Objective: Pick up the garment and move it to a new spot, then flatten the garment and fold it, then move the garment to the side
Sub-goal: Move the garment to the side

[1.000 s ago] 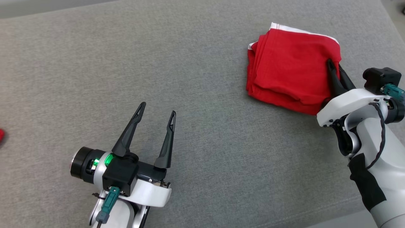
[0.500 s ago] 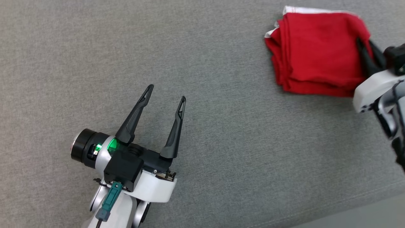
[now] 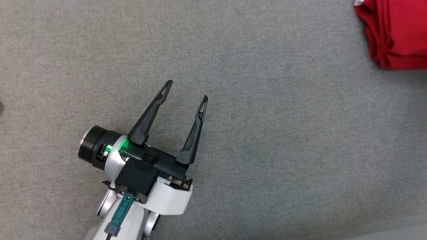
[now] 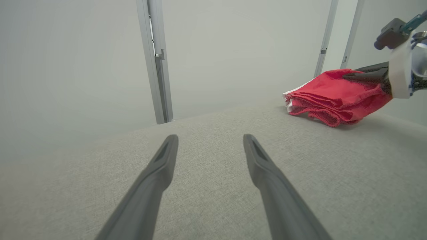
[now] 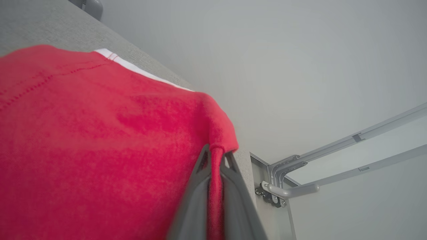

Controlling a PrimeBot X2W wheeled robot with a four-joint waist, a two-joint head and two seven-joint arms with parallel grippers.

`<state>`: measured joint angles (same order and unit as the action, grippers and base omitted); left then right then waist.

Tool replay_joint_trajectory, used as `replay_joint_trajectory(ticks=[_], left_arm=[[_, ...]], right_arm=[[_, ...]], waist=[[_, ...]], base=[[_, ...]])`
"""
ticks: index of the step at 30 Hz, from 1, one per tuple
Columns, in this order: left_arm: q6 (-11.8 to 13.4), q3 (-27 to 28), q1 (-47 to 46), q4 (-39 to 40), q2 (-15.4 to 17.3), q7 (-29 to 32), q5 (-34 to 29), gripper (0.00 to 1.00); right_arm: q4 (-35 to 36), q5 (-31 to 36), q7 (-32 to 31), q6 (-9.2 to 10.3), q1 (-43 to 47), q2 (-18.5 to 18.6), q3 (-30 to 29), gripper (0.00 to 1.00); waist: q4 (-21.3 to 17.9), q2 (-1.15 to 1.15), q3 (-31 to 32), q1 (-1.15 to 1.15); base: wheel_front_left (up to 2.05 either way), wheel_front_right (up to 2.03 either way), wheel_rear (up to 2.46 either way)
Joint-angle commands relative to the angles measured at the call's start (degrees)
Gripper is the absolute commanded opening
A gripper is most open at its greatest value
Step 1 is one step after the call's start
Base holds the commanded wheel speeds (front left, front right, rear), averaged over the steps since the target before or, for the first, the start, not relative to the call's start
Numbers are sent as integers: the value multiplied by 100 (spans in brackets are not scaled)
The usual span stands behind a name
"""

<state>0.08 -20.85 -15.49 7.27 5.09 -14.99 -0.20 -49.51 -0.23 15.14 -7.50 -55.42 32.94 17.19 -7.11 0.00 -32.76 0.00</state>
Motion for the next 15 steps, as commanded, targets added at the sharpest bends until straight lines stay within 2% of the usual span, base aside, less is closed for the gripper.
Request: replay_joint_trajectory(ticks=[1, 15], left_arm=[[28, 1, -93, 30, 35, -17, -37, 100], [23, -131, -271, 70, 103, -17, -98, 100]], right_arm=[[4, 73, 9, 0, -90, 86, -64, 0], [144, 587, 9, 0, -134, 222, -551, 0]], waist=[[52, 0, -79, 0], [57, 0, -221, 0]], base=[[0, 0, 0], [0, 0, 0]])
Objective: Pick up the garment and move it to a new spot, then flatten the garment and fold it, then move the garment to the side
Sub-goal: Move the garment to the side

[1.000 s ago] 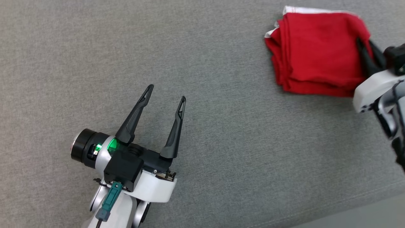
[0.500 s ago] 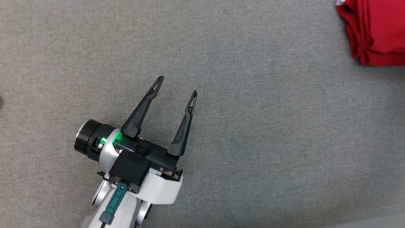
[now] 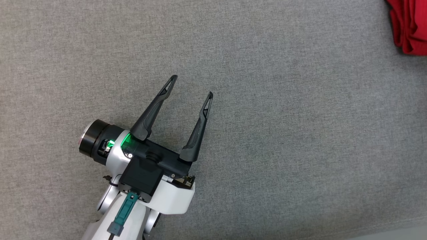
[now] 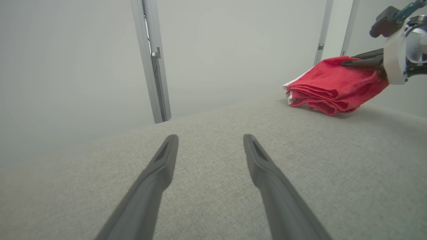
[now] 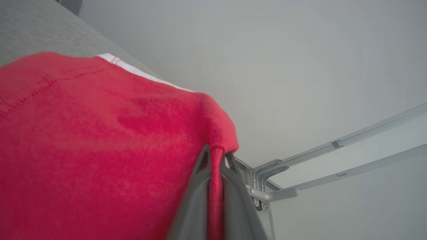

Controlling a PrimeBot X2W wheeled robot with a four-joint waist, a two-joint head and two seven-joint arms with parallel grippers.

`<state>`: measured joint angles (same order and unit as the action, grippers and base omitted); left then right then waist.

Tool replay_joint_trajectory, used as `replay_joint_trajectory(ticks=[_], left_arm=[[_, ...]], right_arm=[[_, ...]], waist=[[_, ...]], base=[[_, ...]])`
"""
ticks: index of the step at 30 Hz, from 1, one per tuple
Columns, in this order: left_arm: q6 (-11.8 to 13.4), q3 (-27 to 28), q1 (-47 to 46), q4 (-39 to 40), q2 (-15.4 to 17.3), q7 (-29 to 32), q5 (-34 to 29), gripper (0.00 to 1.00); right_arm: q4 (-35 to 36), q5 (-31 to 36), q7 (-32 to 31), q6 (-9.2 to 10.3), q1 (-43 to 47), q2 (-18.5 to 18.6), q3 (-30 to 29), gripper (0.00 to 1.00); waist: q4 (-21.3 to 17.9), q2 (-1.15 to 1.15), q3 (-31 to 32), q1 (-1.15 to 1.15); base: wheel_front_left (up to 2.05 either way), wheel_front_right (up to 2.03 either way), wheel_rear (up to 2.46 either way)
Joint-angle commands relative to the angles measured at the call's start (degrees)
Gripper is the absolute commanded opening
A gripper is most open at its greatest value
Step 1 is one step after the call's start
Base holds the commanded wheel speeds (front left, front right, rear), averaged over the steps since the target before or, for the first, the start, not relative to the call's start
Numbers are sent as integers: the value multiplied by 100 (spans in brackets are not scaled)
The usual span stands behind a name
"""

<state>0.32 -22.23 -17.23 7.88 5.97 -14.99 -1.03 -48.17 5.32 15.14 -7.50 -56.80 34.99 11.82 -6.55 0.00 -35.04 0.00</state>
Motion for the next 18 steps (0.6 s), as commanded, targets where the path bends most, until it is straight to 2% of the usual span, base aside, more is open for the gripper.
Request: replay_joint_trajectory(ticks=[1, 3, 4, 5, 6, 11, 15, 18], left_arm=[[0, 1, -88, 0, 20, -17, -6, 100], [2, -22, -60, -18, 26, -17, 11, 100], [4, -33, -49, -26, 24, -17, 21, 100], [5, -45, -40, -30, 24, -17, 26, 100], [10, -55, -35, -31, 22, -17, 32, 100], [42, -81, 26, -44, 22, -17, 65, 100], [79, -91, 58, -60, 2, -17, 120, 100], [134, -70, 95, -89, -19, -17, 196, 100]], right_arm=[[-9, 112, 9, 0, 24, 12, -7, 0], [-75, 167, 9, 0, 57, -20, -54, 0], [-107, 211, 9, 0, 63, -31, -88, 44], [-129, 257, 9, 0, 61, -39, -134, 62], [-100, 300, 9, 0, 47, -48, -215, 100], [260, 535, 9, 0, 109, -353, -650, 100], [707, 663, 9, 0, 236, -760, -754, 100], [974, 463, 9, 0, 312, -1114, -694, 100]], waist=[[3, 0, 24, 0], [14, 0, 59, 0], [20, 0, 78, 0], [27, 0, 94, 0], [32, 0, 106, 0], [30, 0, 194, 0], [22, 0, 315, 0], [59, 0, 456, 0]], base=[[0, 0, 0], [0, 0, 0], [0, 0, 0], [0, 0, 0], [0, 0, 0], [0, 0, 0], [0, 0, 0], [0, 0, 0]])
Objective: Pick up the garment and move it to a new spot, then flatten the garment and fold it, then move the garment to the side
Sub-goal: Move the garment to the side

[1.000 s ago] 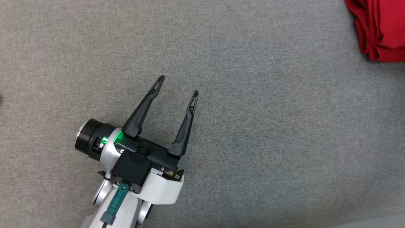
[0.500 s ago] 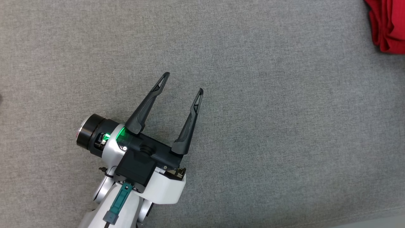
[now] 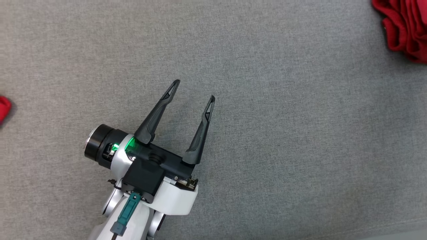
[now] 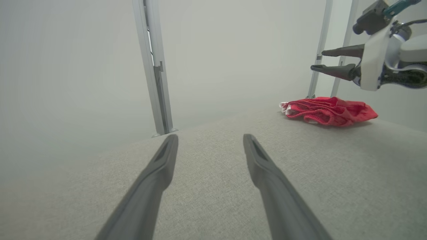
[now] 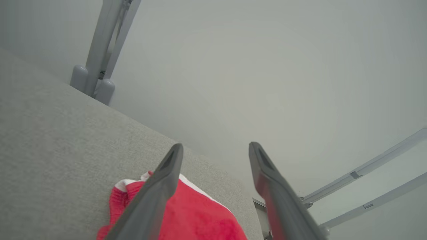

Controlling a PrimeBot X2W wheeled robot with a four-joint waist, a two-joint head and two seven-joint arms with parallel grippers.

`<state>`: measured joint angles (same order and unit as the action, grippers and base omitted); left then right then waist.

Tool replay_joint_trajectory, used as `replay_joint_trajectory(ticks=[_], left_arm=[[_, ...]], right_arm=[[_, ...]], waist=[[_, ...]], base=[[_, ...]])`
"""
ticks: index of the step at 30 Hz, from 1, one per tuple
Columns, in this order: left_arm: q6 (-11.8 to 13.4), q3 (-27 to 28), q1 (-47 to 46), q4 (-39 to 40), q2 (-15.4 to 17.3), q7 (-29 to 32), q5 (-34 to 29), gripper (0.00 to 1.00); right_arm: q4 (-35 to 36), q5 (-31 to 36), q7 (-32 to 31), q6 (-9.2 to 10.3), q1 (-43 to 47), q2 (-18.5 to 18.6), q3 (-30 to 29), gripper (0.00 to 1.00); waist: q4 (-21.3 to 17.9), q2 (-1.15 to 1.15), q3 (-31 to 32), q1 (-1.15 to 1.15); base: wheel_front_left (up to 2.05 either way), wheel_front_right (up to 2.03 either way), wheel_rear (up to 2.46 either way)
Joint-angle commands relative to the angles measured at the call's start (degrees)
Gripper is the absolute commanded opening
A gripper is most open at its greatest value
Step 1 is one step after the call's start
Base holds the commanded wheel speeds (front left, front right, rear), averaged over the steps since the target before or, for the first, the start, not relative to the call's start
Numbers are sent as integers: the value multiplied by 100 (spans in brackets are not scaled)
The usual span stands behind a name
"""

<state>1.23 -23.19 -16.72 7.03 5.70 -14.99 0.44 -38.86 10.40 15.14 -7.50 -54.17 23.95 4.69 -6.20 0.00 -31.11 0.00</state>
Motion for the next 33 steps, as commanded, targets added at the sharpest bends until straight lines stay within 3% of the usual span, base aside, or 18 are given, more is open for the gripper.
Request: replay_joint_trajectory(ticks=[1, 5, 12, 20, 25, 33], left_arm=[[62, 40, 61, -22, 3, -17, 68, 100], [157, 106, 145, -76, -47, -17, 207, 100], [418, 336, 460, -110, -223, -17, 1069, 100], [750, 679, 883, -289, -256, -17, 1426, 100], [795, 1080, 1209, -331, -263, -17, 1761, 100], [628, 1448, 1565, -641, -268, -17, 1732, 100]], right_arm=[[102, -124, 9, 0, 85, -104, 80, 100], [246, -503, 9, 0, 250, -461, 158, 100], [627, -1187, 9, 0, 810, -1007, 442, 100], [1153, -1455, 9, 0, 1794, -1477, 668, 100], [1509, -1576, 9, -1, 2472, -1756, 783, 100], [1796, -1656, 9, -1, 3365, -1956, 662, 100]], waist=[[41, 0, 119, 0], [111, 0, 334, 0], [383, 0, 955, 0], [602, 0, 1629, 0], [584, 0, 2048, 0], [550, 0, 2602, 0]], base=[[0, 0, 0], [0, 0, 0], [0, 0, 0], [0, 0, 0], [0, 0, 0], [0, 0, 0]])
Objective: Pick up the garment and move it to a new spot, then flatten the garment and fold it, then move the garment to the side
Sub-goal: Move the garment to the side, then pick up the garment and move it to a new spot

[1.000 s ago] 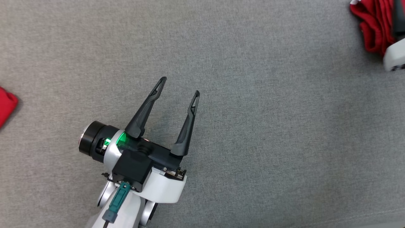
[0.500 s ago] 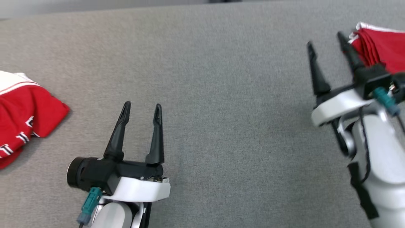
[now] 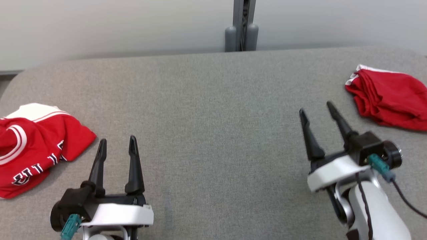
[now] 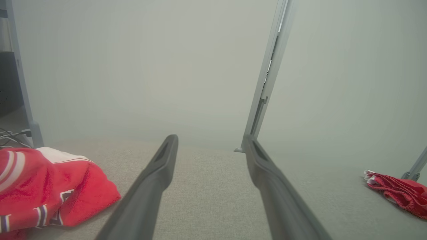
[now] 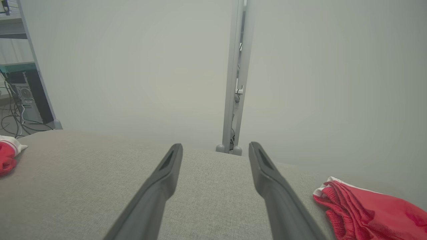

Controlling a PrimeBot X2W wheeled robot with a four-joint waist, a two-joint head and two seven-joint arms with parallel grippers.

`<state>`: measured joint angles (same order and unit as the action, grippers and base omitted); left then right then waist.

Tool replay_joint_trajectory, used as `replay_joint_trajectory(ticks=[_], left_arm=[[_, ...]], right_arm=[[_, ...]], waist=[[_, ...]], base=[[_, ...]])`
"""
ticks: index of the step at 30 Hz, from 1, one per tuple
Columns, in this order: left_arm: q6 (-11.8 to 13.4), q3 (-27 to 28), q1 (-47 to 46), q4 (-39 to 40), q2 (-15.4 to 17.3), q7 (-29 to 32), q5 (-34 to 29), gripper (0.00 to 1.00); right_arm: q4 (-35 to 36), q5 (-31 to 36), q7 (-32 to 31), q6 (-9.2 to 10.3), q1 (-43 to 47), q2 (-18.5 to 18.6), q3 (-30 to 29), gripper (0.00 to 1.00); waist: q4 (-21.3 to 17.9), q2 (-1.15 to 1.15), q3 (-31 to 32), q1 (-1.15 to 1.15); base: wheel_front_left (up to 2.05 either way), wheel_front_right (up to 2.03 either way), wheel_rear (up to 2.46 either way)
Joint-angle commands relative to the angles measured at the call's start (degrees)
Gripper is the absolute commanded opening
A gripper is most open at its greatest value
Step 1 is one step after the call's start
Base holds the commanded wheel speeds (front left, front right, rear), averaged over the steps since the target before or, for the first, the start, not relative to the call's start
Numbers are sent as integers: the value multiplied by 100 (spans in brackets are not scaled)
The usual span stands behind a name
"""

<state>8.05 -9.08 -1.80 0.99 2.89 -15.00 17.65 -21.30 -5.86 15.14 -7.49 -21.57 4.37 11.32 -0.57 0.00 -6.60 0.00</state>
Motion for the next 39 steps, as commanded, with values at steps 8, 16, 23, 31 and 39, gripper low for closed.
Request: replay_joint_trajectory(ticks=[8, 16, 23, 31, 39], left_arm=[[-356, 284, 338, -481, 11, -16, -67, 100], [-638, 448, 519, -828, 11, -16, -424, 100], [-621, 488, 587, -894, 12, -16, -349, 100], [-586, 466, 581, -898, 11, -16, -234, 100], [-561, 386, 528, -854, 10, -16, -242, 100]], right_arm=[[202, -64, 9, -2, 913, -84, -45, 100], [439, -127, 9, -2, 1410, -130, -263, 100], [616, -234, 9, -2, 1712, -135, -295, 100], [680, -233, 9, -2, 1708, -135, -285, 100], [700, -212, 9, -2, 1786, -135, -239, 100]], waist=[[-25, 0, 501, 0], [-105, 0, 586, 0], [-152, 0, 615, 0], [-192, 0, 586, 0], [-161, 0, 596, 0]], base=[[0, 0, 0], [0, 0, 0], [0, 0, 0], [0, 0, 0], [0, 0, 0]])
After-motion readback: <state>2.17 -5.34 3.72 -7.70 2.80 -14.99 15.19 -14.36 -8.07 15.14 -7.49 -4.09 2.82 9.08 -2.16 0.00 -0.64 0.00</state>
